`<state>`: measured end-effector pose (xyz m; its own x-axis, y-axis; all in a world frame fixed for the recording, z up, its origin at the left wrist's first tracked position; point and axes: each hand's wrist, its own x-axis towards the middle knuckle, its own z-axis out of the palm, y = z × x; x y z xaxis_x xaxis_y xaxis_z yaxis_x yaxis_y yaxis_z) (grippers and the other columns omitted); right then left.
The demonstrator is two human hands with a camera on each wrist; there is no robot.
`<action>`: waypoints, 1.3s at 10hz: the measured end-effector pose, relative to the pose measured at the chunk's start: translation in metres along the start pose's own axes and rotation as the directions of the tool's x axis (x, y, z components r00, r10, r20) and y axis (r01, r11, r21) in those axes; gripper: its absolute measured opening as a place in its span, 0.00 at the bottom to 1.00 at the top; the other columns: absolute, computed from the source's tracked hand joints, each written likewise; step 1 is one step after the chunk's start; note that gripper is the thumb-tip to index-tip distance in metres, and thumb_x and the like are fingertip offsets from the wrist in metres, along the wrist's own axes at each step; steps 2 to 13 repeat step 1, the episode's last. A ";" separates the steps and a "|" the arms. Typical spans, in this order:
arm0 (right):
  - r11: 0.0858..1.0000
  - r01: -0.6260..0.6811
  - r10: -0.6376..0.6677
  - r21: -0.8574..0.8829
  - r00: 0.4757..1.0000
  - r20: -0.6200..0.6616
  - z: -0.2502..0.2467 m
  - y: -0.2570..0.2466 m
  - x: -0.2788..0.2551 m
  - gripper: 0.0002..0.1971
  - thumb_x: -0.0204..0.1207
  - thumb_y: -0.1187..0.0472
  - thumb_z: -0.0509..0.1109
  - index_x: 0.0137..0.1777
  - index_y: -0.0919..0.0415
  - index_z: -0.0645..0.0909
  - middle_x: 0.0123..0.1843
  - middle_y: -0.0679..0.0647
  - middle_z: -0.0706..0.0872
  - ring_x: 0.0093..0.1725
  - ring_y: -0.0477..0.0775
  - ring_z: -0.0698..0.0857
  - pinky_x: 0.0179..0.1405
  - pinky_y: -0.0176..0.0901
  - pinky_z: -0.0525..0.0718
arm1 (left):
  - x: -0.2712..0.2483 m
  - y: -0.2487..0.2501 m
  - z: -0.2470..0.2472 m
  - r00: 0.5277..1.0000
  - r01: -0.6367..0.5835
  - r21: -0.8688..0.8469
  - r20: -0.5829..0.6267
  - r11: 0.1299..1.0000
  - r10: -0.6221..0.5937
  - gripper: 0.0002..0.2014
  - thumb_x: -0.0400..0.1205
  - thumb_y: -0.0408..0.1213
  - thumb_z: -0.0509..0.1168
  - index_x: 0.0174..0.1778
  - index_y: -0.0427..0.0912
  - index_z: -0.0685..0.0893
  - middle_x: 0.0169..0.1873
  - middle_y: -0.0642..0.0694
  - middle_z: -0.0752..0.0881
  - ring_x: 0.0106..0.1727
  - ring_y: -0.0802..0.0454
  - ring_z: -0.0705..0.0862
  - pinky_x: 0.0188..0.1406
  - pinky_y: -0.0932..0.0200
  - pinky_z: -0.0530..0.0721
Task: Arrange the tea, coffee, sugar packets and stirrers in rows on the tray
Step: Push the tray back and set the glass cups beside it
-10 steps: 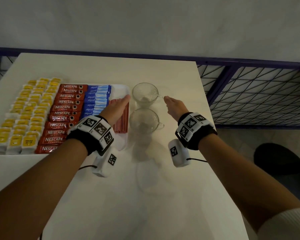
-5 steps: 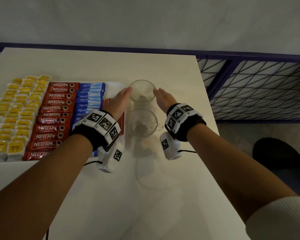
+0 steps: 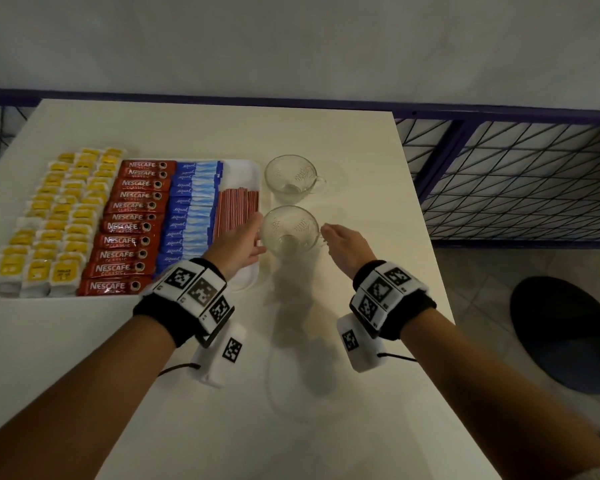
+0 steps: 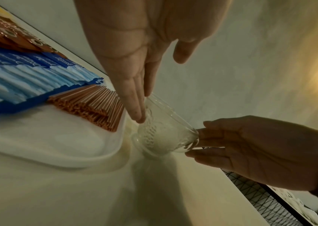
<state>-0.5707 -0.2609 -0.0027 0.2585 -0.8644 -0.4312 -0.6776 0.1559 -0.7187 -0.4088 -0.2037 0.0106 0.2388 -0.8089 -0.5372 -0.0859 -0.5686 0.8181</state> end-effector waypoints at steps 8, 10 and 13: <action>0.999 -0.005 0.006 0.049 1.000 -0.026 0.005 0.001 0.001 0.21 0.84 0.57 0.54 0.74 0.65 0.71 0.72 0.61 0.76 0.71 0.62 0.75 0.73 0.51 0.70 | -0.006 0.001 0.003 1.000 -0.006 -0.004 -0.009 1.000 0.006 0.25 0.87 0.48 0.47 0.77 0.37 0.65 0.74 0.38 0.72 0.71 0.42 0.75 0.62 0.56 0.73; 0.999 -0.005 0.006 0.049 1.000 -0.026 0.005 0.001 0.001 0.21 0.84 0.57 0.54 0.74 0.65 0.71 0.72 0.61 0.76 0.71 0.62 0.75 0.73 0.51 0.70 | -0.006 0.001 0.003 1.000 -0.006 -0.004 -0.009 1.000 0.006 0.25 0.87 0.48 0.47 0.77 0.37 0.65 0.74 0.38 0.72 0.71 0.42 0.75 0.62 0.56 0.73; 0.999 -0.005 0.006 0.049 1.000 -0.026 0.005 0.001 0.001 0.21 0.84 0.57 0.54 0.74 0.65 0.71 0.72 0.61 0.76 0.71 0.62 0.75 0.73 0.51 0.70 | -0.006 0.001 0.003 1.000 -0.006 -0.004 -0.009 1.000 0.006 0.25 0.87 0.48 0.47 0.77 0.37 0.65 0.74 0.38 0.72 0.71 0.42 0.75 0.62 0.56 0.73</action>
